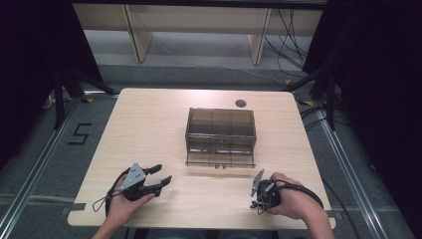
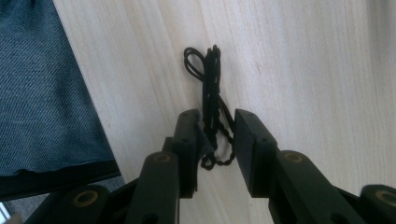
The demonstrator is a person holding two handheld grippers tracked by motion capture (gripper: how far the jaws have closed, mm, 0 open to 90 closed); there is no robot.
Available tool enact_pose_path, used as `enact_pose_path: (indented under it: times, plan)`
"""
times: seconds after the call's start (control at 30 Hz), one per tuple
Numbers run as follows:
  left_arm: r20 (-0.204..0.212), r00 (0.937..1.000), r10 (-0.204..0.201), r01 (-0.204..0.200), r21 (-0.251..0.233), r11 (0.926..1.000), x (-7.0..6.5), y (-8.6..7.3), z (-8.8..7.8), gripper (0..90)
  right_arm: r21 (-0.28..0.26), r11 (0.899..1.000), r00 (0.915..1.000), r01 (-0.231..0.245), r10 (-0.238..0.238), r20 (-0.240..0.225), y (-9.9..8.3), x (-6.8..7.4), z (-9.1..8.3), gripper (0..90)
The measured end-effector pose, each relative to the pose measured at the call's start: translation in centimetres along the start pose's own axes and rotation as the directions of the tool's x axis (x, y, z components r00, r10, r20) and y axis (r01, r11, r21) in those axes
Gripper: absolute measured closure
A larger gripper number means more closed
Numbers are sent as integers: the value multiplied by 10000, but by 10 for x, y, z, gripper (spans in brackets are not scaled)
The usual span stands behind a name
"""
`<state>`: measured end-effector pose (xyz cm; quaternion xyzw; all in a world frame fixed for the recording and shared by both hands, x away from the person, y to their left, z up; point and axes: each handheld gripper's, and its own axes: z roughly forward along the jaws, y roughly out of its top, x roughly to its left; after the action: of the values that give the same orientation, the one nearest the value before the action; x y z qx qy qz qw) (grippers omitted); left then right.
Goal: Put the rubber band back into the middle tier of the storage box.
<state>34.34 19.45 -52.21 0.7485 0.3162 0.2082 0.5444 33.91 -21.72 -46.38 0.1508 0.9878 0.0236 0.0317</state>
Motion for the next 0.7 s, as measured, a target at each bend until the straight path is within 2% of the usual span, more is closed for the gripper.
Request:
enact_pose_path:
  times: [0.13, 0.17, 0.23, 0.33, 0.43, 0.5, 0.6, 0.7]
  plan:
    - [6, 10000, -5, 5, -15, 10000, 0, 0, 0, 411, 225, 9996, 9998, -194, 195, -40, 4, 2, 0, 729]
    - [8, 10000, -12, 12, -9, 10000, 0, 0, 0, 411, 149, 9999, 10000, 16, -16, -49, 5, 0, 2, 751]
    - [11, 10000, -1, 1, -6, 10000, 0, 0, 0, 411, 57, 9999, 9999, 110, -109, -119, 5, 0, 3, 759]
    - [19, 10000, 17, -17, -3, 10000, 0, 0, 0, 411, 314, 9993, 9998, -187, 190, -101, 7, 1, 4, 810]
    - [18, 10000, 11, -11, -6, 10000, 0, 0, 0, 411, 233, 9997, 9999, 18, -16, -99, 7, -1, 5, 858]
    - [17, 10000, 21, -21, 8, 10000, 0, 0, 0, 411, 316, 9994, 9998, -141, 146, -158, 7, 0, 4, 871]
    - [19, 10000, 38, -39, 9, 10000, 0, 0, 0, 411, 140, 9997, 9995, 215, -211, -255, 6, -3, 5, 887]
    - [19, 10000, 19, -19, 2, 10000, 0, 0, 0, 411, 278, 9996, 9998, -51, 56, -199, 6, -2, 3, 888]
